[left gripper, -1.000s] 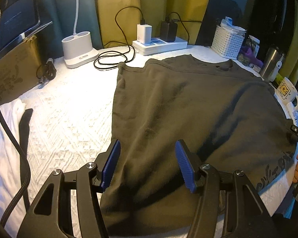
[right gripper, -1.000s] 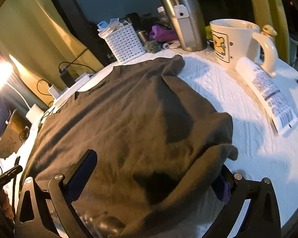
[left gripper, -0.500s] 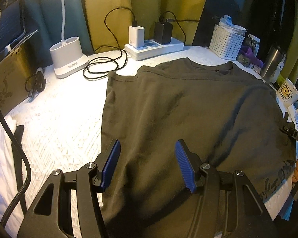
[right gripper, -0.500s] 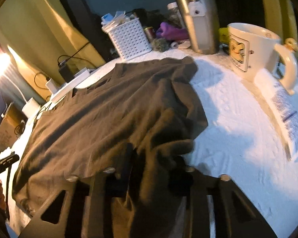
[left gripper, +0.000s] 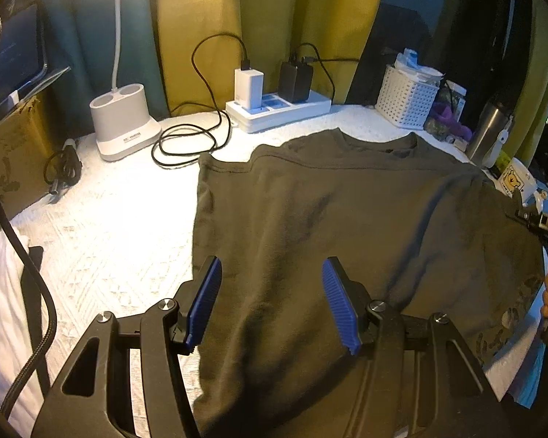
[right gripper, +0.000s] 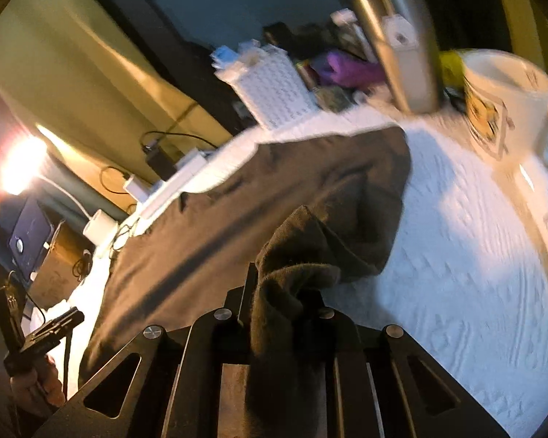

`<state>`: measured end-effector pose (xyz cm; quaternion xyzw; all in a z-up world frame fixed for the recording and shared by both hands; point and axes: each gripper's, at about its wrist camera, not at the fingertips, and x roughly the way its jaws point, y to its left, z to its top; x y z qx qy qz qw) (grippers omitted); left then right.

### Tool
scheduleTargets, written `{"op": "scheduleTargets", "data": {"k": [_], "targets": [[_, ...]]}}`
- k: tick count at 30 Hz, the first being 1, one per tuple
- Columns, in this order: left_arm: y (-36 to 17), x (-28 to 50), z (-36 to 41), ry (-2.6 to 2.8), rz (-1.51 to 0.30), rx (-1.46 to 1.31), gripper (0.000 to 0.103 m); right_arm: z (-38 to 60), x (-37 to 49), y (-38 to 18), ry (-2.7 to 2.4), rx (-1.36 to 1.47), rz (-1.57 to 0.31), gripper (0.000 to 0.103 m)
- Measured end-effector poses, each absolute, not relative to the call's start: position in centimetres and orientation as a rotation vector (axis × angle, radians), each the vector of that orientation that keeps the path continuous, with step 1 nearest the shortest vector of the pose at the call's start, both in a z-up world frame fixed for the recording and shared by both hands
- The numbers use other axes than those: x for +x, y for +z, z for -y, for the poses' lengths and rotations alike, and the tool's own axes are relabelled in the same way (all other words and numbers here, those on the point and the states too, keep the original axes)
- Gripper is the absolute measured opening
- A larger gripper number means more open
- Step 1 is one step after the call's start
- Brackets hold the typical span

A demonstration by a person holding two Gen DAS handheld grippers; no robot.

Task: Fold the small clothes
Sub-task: 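Grasp the shirt's folded edge with the right gripper and lift it, then fold the held shirt side over toward the left gripper with the right gripper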

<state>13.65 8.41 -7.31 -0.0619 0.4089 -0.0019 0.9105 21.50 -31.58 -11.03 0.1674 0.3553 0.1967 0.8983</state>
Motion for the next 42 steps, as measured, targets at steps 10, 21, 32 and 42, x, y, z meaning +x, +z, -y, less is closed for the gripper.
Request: {"op": "scheduleTargets", "data": {"k": [10, 21, 32, 42], "targets": [[-6.9, 11.2, -12.4, -0.013, -0.785, -0.208, 0.057, 21.7, 20.3, -6.7, 0.535, 0.209, -0.68, 0.013], [-6.5, 8.2, -16.3, 0.001, -0.747, -0.241, 0.058, 7.4, 18.0, -7.2, 0.766, 0.073, -0.745, 0.013], [-7.0, 6.3, -18.4, 0.021, -0.741, -0.266, 0.058, -1.0, 15.6, -12.7, 0.799, -0.126, -0.875, 0.017], [-6.8, 5.2, -19.7, 0.082, -0.738, -0.296, 0.057, -4.2, 11.1, -13.7, 0.962, -0.192, -0.89, 0.07]]}}
